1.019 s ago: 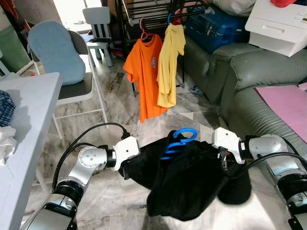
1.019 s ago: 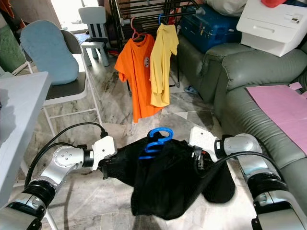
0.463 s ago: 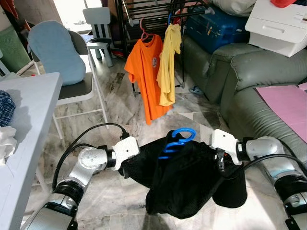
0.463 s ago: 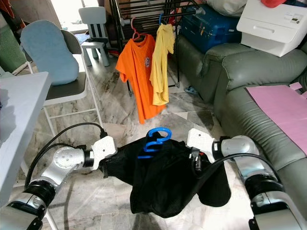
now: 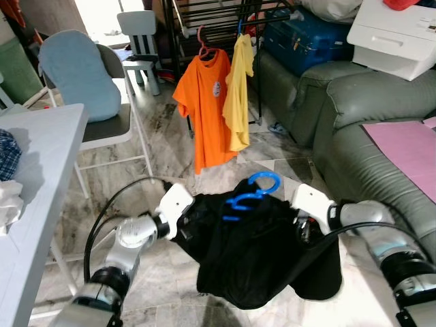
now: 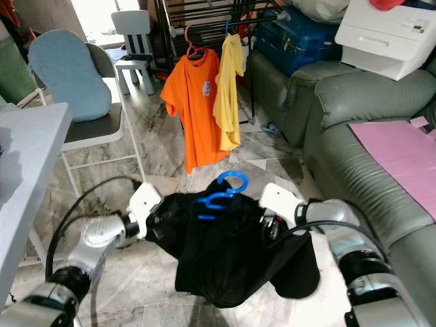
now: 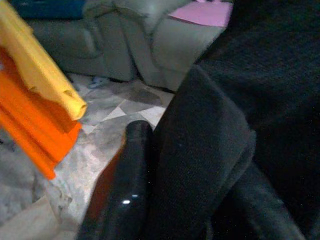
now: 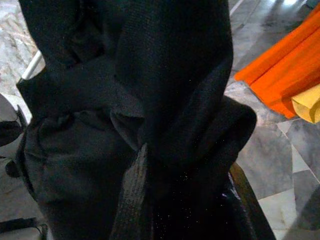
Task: Hang hanger
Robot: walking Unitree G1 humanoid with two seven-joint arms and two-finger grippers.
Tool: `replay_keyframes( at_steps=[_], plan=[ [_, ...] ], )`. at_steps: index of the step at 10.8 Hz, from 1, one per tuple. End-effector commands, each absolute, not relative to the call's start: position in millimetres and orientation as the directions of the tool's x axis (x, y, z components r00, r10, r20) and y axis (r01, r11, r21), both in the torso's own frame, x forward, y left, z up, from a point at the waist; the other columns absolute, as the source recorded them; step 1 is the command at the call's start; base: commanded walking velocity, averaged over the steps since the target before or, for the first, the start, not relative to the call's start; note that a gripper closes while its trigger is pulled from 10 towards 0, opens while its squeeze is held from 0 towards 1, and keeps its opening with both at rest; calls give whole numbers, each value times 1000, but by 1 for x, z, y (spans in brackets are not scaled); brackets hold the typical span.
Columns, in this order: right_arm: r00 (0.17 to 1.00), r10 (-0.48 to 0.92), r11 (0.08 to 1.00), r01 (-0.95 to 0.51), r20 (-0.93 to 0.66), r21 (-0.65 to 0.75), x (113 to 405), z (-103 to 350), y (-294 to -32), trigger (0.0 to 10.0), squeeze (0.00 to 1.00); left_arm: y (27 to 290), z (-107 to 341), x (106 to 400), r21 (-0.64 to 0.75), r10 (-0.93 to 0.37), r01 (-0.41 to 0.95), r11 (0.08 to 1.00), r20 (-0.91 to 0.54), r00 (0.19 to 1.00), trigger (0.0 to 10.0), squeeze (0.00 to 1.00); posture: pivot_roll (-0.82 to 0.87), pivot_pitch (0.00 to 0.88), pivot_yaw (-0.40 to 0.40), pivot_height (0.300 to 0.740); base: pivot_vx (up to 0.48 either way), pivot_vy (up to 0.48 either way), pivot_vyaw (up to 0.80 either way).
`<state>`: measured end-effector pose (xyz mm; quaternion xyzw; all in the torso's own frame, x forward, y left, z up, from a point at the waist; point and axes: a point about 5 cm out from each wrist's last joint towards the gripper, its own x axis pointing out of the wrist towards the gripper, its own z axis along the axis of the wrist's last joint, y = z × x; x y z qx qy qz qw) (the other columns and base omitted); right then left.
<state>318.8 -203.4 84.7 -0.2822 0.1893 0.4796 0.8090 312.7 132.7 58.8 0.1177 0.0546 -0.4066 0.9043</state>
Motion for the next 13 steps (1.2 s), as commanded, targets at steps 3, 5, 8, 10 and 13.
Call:
replay_keyframes(
  at_steps=[3,5,8,10,13],
  plan=[
    [516,611,452,-850,-600,-272,320,74,-203,0,0,143,53,306,207,-739,779,592,-245,627,10000,1000,-162,0,60,740,0,0,0],
    [548,582,493,-825,-601,-275,321,70,-202,0,0,148,54,309,227,-701,741,633,-240,672,10000,1000,-164,0,70,740,0,0,0],
    [591,528,568,-779,-610,-264,320,59,-201,0,0,153,52,313,158,-603,632,759,-198,773,10000,1000,-165,0,74,740,0,0,0],
    [678,469,701,-676,-566,-230,322,52,-195,0,0,169,43,316,67,-340,357,932,-189,921,10000,1000,-162,0,80,740,0,0,0],
    [849,278,918,-372,-448,-135,327,49,-190,0,0,198,27,306,-13,10,-13,1000,-238,971,10000,1000,-155,0,93,740,0,0,0]
  ],
)
